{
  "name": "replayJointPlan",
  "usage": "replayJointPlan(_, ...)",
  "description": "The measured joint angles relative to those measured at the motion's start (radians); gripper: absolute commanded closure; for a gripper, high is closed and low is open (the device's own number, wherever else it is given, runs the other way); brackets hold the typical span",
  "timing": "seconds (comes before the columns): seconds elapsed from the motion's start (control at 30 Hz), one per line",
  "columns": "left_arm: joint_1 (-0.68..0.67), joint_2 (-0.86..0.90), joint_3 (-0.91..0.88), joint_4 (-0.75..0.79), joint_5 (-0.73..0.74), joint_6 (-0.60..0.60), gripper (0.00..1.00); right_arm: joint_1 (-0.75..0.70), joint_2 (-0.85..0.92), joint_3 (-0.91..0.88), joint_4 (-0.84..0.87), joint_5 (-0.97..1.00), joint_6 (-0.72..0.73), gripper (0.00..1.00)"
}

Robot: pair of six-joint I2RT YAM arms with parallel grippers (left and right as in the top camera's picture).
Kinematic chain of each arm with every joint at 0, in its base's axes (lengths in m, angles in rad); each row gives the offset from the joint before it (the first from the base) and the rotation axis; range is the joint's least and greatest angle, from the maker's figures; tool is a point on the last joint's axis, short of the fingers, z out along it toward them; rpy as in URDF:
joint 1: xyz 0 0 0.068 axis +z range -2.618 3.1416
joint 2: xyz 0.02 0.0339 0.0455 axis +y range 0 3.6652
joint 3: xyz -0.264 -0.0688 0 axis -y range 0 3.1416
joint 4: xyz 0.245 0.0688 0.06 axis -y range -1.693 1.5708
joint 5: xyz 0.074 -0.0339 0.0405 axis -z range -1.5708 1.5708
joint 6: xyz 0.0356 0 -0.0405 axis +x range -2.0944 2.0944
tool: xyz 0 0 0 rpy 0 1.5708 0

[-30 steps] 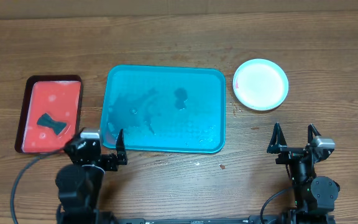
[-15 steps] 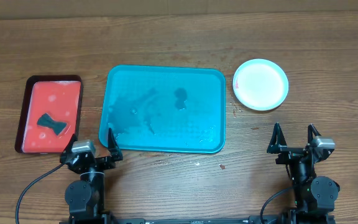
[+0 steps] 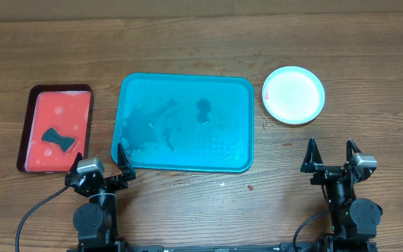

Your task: Clean dirty plates on tray and stack at the side

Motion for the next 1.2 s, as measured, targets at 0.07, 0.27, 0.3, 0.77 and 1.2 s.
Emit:
replayJointPlan(0.07, 0.0, 0.0, 0.0, -0.002, 0.011, 0.001, 0.0, 0.0, 0.0, 0.0, 0.0, 0.0, -0.001, 0.0)
replayJointPlan(0.27, -0.001, 0.0, 0.0, -0.005, 0.039, 0.036, 0.0, 0.0, 0.0, 0.0, 0.0, 0.0, 0.0, 0.0)
replayJointPlan(0.3, -0.003, 0.0, 0.0, -0.006, 0.045, 0.047, 0.0, 0.0, 0.0, 0.0, 0.0, 0.0, 0.0, 0.0)
replayJointPlan(0.77, -0.043, 0.0, 0.0, -0.008, 0.076, 0.099, 0.0, 0.0, 0.0, 0.0, 0.0, 0.0, 0.0, 0.0)
replayJointPlan(1.2, -0.043, 0.0, 0.0, -0.008, 0.075, 0.1, 0.0, 0.0, 0.0, 0.0, 0.0, 0.0, 0.0, 0.0)
